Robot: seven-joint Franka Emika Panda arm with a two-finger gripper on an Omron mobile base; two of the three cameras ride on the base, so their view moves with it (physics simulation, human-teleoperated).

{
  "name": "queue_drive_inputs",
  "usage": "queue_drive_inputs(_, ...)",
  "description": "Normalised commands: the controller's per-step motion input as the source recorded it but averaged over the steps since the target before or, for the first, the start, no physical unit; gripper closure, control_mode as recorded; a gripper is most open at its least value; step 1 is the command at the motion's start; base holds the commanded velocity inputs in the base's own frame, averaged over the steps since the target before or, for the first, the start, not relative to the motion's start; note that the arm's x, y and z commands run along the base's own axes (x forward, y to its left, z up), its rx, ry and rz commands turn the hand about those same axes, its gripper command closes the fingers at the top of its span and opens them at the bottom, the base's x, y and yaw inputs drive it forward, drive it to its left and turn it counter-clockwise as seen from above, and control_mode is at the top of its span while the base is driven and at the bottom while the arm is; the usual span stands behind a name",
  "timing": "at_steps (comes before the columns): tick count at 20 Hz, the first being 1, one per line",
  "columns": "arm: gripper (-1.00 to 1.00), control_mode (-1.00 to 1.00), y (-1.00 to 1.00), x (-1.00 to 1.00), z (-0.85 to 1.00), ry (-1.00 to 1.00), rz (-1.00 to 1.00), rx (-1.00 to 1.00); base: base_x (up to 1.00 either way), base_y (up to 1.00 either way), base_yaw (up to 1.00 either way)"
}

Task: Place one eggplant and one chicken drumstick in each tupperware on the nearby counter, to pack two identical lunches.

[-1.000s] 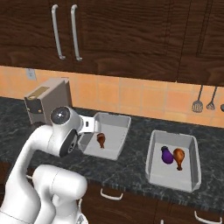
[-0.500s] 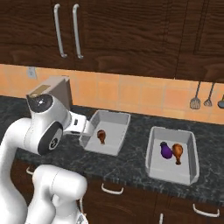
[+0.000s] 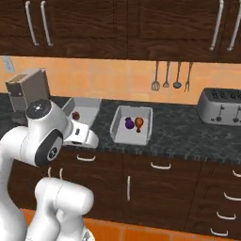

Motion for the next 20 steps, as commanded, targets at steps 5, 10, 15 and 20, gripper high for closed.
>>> queue_drive_inputs(5, -1.0, 1.0, 0.0, 0.0, 0.0, 0.0, 0.0, 0.0, -0.41, -1.0, -0.14)
queue_drive_inputs(10, -1.0, 1.0, 0.0, 0.0, 0.0, 0.0, 0.0, 0.0, -0.66, -1.0, -0.1)
queue_drive_inputs(15, -1.0, 1.0, 0.0, 0.0, 0.0, 0.0, 0.0, 0.0, -0.37, -1.0, -0.11)
queue_drive_inputs(20, -1.0, 1.0, 0.0, 0.0, 0.0, 0.0, 0.0, 0.0, -0.06, -1.0, -0.06)
